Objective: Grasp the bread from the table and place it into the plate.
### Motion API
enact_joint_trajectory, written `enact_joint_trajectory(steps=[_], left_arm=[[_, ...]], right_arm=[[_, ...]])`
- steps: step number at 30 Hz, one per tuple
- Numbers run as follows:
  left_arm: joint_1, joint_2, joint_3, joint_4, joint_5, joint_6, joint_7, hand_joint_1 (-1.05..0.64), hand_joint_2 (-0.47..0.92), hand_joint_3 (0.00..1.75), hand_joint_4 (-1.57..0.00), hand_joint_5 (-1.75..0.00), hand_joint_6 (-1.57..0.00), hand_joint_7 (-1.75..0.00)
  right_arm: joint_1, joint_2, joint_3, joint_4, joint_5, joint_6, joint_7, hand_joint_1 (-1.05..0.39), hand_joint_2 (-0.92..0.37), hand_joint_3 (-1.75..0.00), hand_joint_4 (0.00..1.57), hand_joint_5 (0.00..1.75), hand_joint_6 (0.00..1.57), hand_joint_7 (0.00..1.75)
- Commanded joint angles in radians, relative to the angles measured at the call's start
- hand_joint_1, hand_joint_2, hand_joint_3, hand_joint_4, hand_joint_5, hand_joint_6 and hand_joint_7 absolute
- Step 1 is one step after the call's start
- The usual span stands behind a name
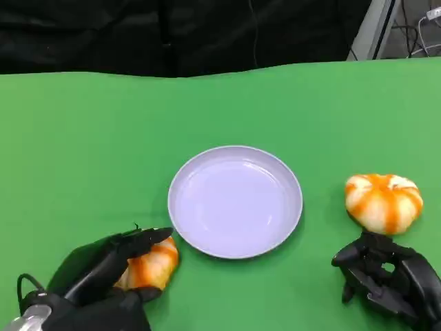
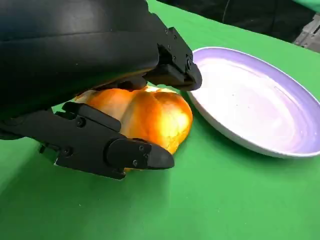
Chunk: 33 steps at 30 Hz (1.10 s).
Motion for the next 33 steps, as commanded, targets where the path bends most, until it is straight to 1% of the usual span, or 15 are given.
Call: enact_joint_trajectory(steps=[1,3,5,7,8,10,11,13,14,16,21,23,24,28,33], left_arm=[[0.015,0.033,-0.002,-0.005,-0.012,0.028,-0.009,-0.09,0.92,0.2,-0.37,-0.01,-0.43,-0.01],[0.016,0.035,-0.004,-0.006,-0.014,0.031,-0.008,-0.09,0.92,0.19,-0.38,-0.01,-0.43,-0.01],[0.027,0.02,0.0,-0.031,-0.006,0.069,0.008,-0.11,0.92,0.13,-0.49,-0.11,-0.57,-0.03],[0.035,0.009,0.001,-0.046,0.002,0.097,0.028,-0.12,0.92,0.09,-0.54,-0.19,-0.66,-0.02],[0.036,0.006,0.001,-0.049,0.005,0.106,0.038,-0.13,0.92,0.06,-0.43,-0.6,-0.73,-0.06],[0.039,-0.003,-0.001,-0.059,0.018,0.136,0.061,-0.13,0.92,0.03,-0.29,-1.09,-0.8,-0.11],[0.039,-0.007,-0.002,-0.064,0.025,0.153,0.07,-0.12,0.91,0.02,-0.27,-1.33,-0.73,-0.45],[0.039,-0.016,-0.003,-0.067,0.035,0.177,0.094,-0.1,0.9,0.01,-0.3,-1.61,-0.51,-1.18],[0.039,-0.018,-0.005,-0.067,0.037,0.182,0.1,-0.09,0.9,0.0,-0.33,-1.67,-0.47,-1.35],[0.039,-0.018,-0.008,-0.069,0.037,0.189,0.106,-0.08,0.89,0.0,-0.34,-1.72,-0.43,-1.49],[0.041,-0.024,-0.007,-0.064,0.018,0.187,0.118,-0.08,0.89,0.0,-0.35,-1.74,-0.42,-1.54],[0.043,-0.036,0.003,-0.054,-0.012,0.178,0.124,-0.07,0.84,0.0,-0.56,-1.74,-0.48,-1.68],[0.044,-0.039,0.005,-0.051,-0.021,0.176,0.127,-0.07,0.84,0.0,-0.59,-1.75,-0.48,-1.7],[0.045,-0.037,0.003,-0.058,-0.028,0.183,0.133,-0.08,0.82,0.0,-0.64,-1.75,-0.51,-1.69],[0.046,-0.035,0.005,-0.054,-0.05,0.163,0.14,-0.07,0.82,0.0,-0.61,-1.75,-0.49,-1.67]], right_arm=[[0.005,-0.011,-0.006,-0.005,0.005,0.007,-0.002,-0.21,-0.92,-0.48,0.65,1.75,0.75,1.07],[0.005,-0.011,-0.005,-0.005,0.004,0.007,-0.003,-0.21,-0.92,-0.48,0.64,1.75,0.75,1.07],[0.002,-0.01,-0.008,0.002,0.008,0.005,0.001,-0.21,-0.92,-0.47,0.64,1.75,0.75,1.07],[0.002,-0.011,-0.008,0.002,0.007,0.005,-0.003,-0.21,-0.92,-0.47,0.64,1.75,0.75,1.07],[0.003,-0.011,-0.007,0.0,0.004,0.005,-0.006,-0.21,-0.92,-0.47,0.64,1.75,0.75,1.07],[0.002,-0.011,-0.007,0.002,0.002,0.002,-0.009,-0.22,-0.92,-0.47,0.64,1.75,0.76,1.07],[0.001,-0.011,-0.007,0.004,0.002,0.0,-0.008,-0.22,-0.92,-0.47,0.64,1.75,0.76,1.07],[0.001,-0.012,-0.006,0.005,0.0,-0.001,-0.009,-0.23,-0.92,-0.46,0.64,1.75,0.75,1.08],[0.001,-0.012,-0.005,0.004,-0.002,-0.002,-0.01,-0.24,-0.92,-0.46,0.64,1.75,0.75,1.08],[0.001,-0.013,-0.005,0.004,-0.003,-0.002,-0.011,-0.24,-0.92,-0.46,0.64,1.75,0.75,1.08],[0.003,-0.012,-0.004,0.0,-0.001,0.002,-0.011,-0.24,-0.92,-0.46,0.64,1.75,0.75,1.08],[0.007,-0.011,-0.003,-0.009,0.002,0.009,-0.011,-0.22,-0.92,-0.46,0.65,1.75,0.75,1.08],[0.009,-0.01,-0.003,-0.012,0.003,0.012,-0.011,-0.22,-0.92,-0.47,0.65,1.75,0.75,1.08],[0.009,-0.01,-0.002,-0.014,0.004,0.012,-0.009,-0.21,-0.92,-0.48,0.65,1.75,0.75,1.07],[0.006,-0.008,-0.002,-0.007,0.004,0.005,-0.012,-0.21,-0.92,-0.47,0.64,1.75,0.75,1.08]])
